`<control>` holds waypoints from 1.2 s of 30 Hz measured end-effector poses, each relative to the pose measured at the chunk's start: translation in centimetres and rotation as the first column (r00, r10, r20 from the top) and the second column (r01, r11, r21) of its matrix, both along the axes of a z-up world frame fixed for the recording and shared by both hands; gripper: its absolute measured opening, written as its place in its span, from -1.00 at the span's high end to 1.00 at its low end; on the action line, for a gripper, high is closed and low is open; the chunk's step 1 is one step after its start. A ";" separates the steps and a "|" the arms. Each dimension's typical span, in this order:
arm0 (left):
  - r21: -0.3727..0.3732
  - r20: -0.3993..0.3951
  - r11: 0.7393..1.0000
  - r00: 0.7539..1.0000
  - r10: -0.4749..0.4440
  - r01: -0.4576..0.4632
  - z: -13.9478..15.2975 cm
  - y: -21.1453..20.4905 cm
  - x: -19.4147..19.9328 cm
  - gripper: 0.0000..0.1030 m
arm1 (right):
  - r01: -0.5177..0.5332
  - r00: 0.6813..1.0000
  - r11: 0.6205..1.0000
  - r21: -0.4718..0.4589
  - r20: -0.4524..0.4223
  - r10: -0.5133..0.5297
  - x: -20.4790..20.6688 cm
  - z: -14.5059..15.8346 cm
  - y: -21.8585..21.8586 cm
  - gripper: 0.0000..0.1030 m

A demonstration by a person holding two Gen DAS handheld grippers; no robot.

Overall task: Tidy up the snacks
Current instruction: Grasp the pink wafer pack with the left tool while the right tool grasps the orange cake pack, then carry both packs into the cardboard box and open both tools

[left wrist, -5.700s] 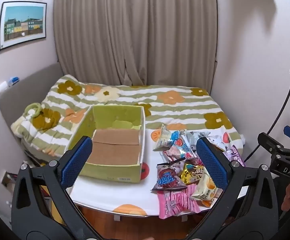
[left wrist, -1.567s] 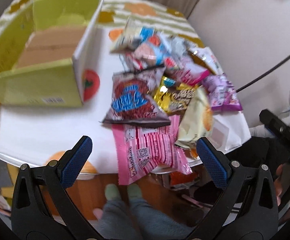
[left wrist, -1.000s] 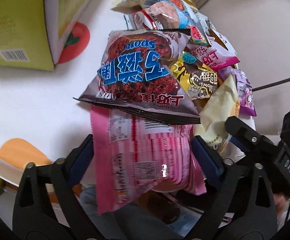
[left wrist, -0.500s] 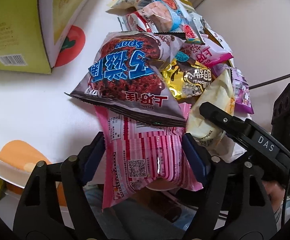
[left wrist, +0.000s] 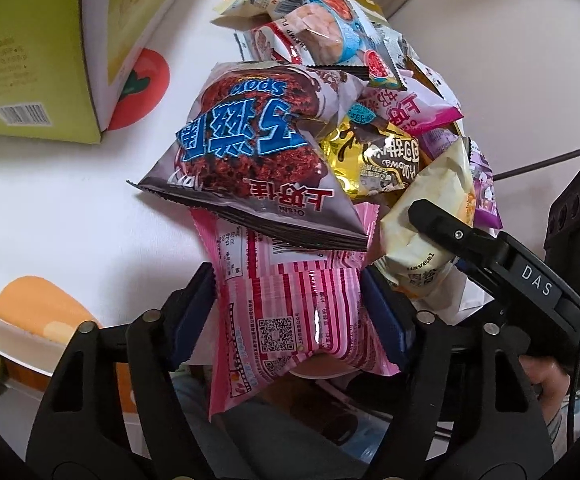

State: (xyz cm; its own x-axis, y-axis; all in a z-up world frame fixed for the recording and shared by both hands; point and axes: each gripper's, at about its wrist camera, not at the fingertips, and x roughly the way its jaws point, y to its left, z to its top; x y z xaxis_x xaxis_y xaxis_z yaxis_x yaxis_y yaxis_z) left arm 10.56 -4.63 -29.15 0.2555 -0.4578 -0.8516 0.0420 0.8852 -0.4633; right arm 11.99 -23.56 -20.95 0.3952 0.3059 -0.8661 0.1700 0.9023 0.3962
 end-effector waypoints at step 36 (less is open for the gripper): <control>-0.102 0.259 0.992 0.961 0.100 -0.075 16.9 -0.8 -1.9 -0.17 | -0.088 0.946 0.993 -0.079 0.306 0.109 0.8 16.5 -1.5 -0.10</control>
